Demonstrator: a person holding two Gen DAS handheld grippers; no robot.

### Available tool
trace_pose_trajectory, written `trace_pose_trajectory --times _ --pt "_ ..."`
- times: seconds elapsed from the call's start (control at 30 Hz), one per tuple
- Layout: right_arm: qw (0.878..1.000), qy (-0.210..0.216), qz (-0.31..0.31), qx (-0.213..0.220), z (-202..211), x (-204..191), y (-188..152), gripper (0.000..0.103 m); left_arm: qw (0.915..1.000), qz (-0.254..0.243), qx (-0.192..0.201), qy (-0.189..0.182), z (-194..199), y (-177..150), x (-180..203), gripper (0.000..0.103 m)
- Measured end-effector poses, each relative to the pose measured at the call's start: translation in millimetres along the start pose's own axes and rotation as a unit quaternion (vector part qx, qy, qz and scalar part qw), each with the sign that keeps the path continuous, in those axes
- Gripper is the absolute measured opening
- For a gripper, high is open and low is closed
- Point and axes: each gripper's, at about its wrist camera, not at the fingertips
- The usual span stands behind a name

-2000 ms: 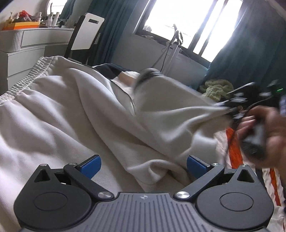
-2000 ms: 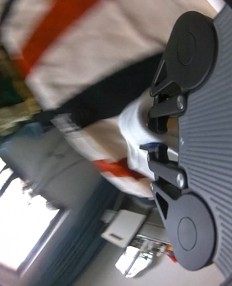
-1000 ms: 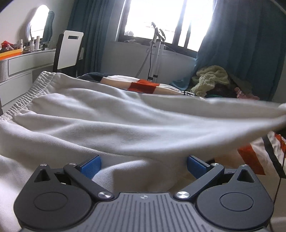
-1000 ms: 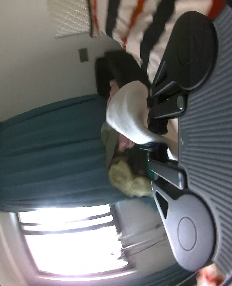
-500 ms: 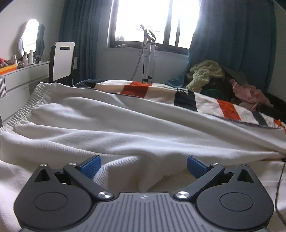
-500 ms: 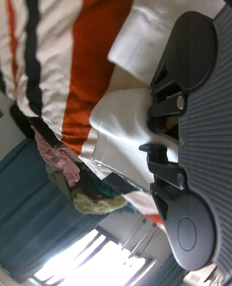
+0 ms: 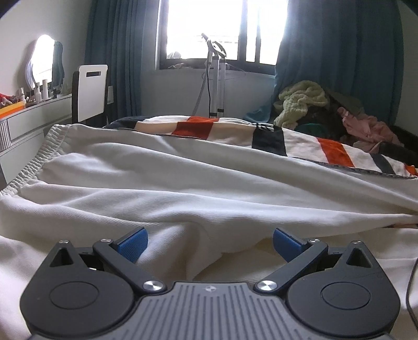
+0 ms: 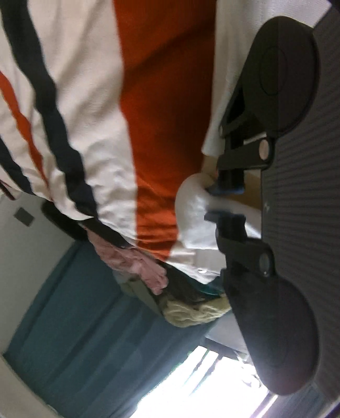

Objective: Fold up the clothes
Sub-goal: 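Grasp the garment's ribbed cuff with the right gripper and lift it, then lower the held cuff onto the garment and open the right gripper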

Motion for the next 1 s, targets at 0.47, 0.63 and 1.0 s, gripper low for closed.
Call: trace_pose_trajectory --times 0.47,0.63,1.0 --pt "0.991 0.065 0.1 0.067 -2 -34 11 0.008 1.0 -0.003 -0.004 -0.008 -9 -2 7 0.103" --pt "0.991 0.029 0.109 0.069 6 -28 15 0.006 0.9999 0.006 -0.002 -0.009 -7 1 3 0.103" --pt "0.984 -0.064 0.162 0.037 28 -9 19 0.006 0.9989 0.032 0.022 -0.027 32 15 -18 0.103"
Point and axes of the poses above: each gripper's, at about its wrist camera, not at the fingertips, and z roughly against the way its jaws point, x to its right, y to its top, and after that the axes turned 1 degree about x, right-handed
